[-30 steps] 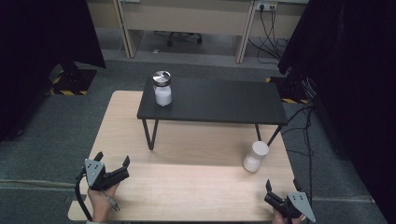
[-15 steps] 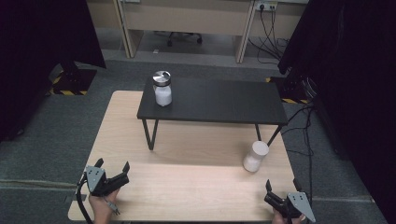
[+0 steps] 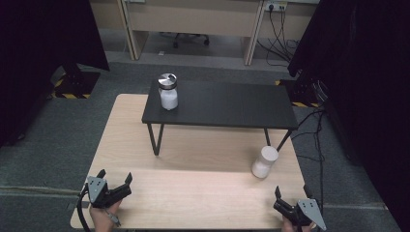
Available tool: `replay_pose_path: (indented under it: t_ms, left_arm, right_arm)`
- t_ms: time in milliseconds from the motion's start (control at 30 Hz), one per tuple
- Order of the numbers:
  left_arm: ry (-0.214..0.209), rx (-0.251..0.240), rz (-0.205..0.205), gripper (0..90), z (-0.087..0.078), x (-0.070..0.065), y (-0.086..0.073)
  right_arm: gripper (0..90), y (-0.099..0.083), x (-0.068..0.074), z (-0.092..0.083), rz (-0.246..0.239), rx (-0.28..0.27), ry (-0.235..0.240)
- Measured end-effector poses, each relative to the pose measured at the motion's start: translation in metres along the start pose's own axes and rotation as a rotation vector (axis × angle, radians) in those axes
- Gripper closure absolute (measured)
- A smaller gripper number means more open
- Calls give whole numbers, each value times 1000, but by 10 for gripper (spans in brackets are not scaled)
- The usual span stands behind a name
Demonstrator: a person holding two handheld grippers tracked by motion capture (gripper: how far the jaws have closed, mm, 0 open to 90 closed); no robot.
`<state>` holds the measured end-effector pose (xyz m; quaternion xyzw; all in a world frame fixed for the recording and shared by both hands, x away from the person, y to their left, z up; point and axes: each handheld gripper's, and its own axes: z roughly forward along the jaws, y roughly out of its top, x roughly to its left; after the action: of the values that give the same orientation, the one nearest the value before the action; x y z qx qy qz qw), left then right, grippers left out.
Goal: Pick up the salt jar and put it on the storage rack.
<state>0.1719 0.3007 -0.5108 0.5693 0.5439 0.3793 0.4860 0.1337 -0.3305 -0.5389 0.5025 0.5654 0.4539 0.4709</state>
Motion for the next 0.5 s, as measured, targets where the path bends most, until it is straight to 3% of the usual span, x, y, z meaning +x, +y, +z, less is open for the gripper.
replay_pose_path:
  t_ms: [333, 500]
  left_arm:
    - [1, 9, 6, 0, 1, 1, -3]
    - [2, 13, 34, 0, 2, -1, -3]
  right_arm:
    - [2, -1, 0, 0, -3, -6, -1]
    - [2, -2, 0, -1, 4, -15, -1]
